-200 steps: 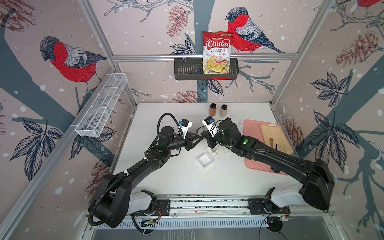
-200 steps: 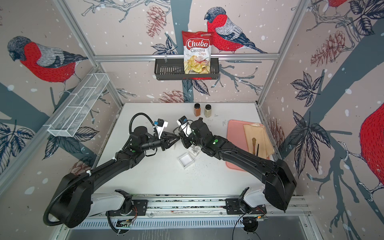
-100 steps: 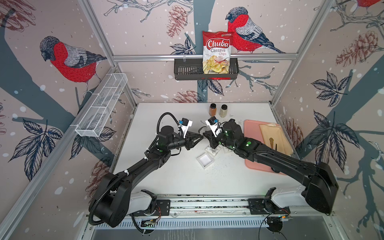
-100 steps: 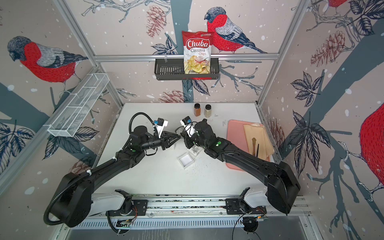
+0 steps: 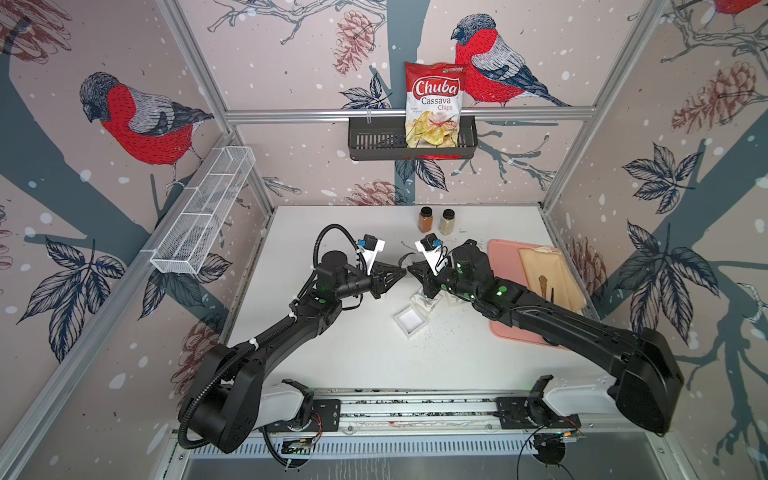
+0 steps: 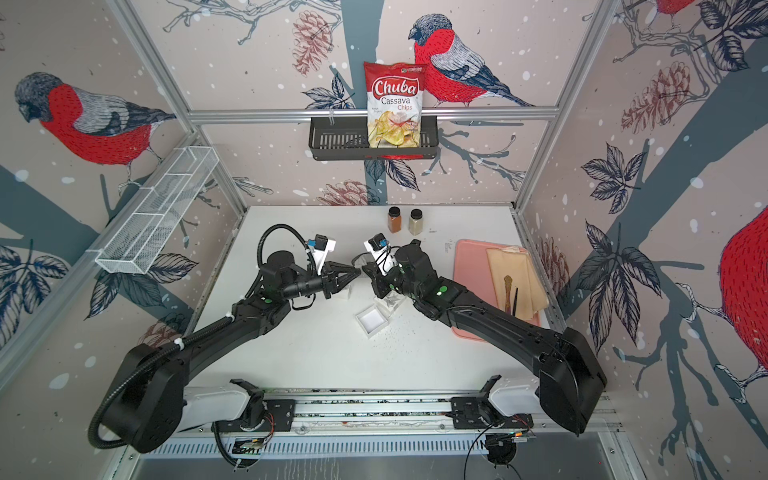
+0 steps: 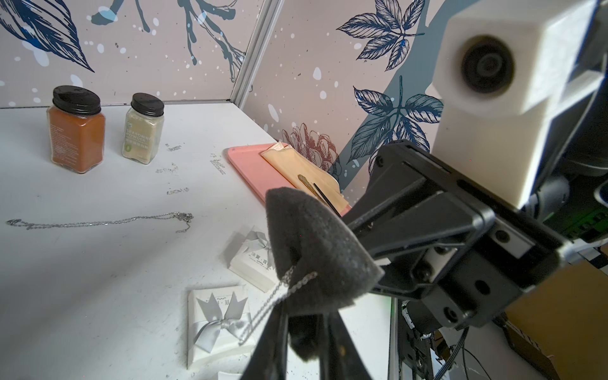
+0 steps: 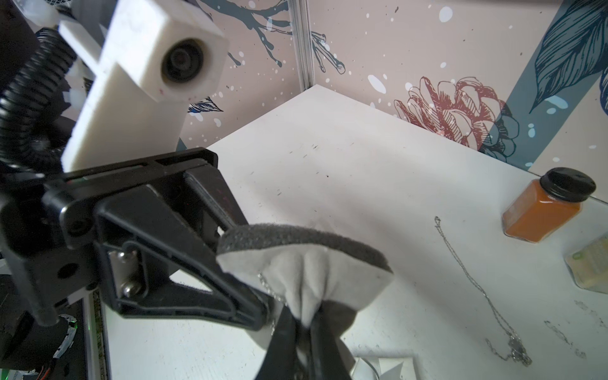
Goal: Take the necklace out of the lift-off lid jewelry box
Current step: Take out the inner lining from the jewelry box.
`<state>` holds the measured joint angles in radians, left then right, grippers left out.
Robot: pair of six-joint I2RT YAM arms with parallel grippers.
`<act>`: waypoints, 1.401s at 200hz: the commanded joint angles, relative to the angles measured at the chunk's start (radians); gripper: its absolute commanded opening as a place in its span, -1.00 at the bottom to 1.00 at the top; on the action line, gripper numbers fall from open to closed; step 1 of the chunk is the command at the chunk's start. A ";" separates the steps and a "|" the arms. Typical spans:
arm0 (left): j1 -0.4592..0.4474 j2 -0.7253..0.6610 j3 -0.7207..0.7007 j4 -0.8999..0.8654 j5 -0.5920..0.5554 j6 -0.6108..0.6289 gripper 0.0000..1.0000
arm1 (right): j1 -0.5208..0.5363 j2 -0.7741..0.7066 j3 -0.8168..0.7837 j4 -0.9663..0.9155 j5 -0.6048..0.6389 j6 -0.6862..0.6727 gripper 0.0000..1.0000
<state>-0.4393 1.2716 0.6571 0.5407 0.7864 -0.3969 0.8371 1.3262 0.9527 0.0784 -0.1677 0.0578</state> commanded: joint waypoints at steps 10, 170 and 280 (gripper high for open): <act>0.001 0.000 0.005 0.044 0.021 -0.009 -0.67 | -0.010 -0.011 -0.015 0.041 -0.035 0.016 -0.73; 0.001 -0.040 0.023 -0.047 -0.017 0.099 -1.00 | -0.093 -0.089 -0.066 0.046 -0.186 0.036 -0.50; 0.001 -0.130 0.014 -0.093 0.037 0.204 -1.00 | -0.164 -0.149 -0.094 0.055 -0.323 0.034 -0.01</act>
<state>-0.4393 1.1629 0.6735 0.4438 0.7887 -0.2276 0.6838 1.1961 0.8597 0.1192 -0.5362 0.1043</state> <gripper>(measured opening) 0.066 0.405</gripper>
